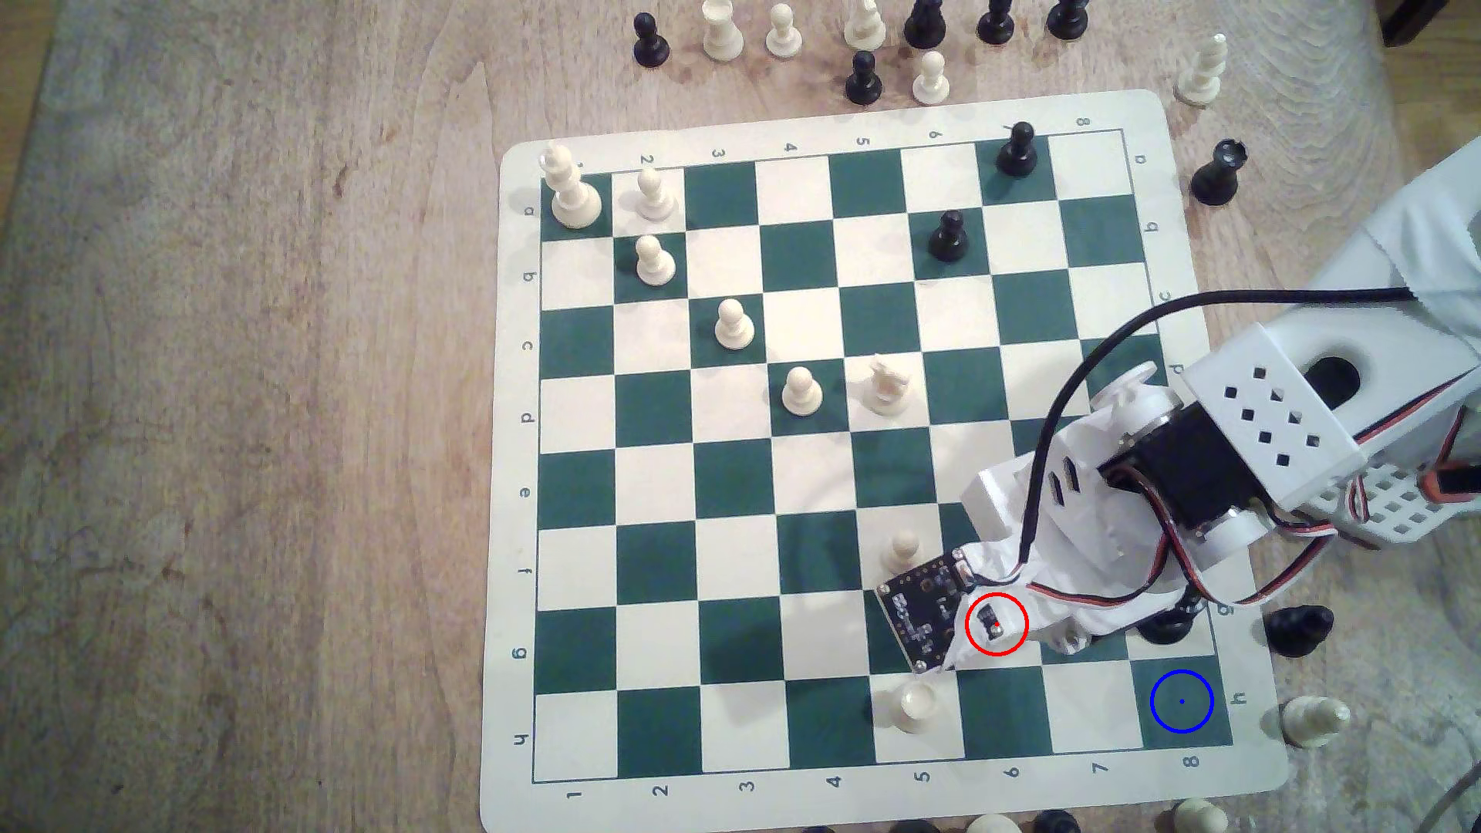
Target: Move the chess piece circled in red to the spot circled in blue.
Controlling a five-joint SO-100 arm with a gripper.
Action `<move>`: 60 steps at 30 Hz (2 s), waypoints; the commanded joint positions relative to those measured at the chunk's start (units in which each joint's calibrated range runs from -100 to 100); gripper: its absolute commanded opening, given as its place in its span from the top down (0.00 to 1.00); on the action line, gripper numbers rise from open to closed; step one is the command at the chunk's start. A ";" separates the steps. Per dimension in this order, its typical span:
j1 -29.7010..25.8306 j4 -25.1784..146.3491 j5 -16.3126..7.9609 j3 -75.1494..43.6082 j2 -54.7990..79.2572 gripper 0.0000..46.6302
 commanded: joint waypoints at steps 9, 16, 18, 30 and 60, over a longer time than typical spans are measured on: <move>-6.38 9.87 2.30 -0.59 -25.97 0.99; -11.54 12.90 3.08 -0.41 -28.01 0.99; -13.73 14.29 3.37 -0.50 -27.50 0.99; -21.24 12.98 2.39 4.58 -23.42 0.99; -25.08 5.53 1.71 8.57 -13.24 0.99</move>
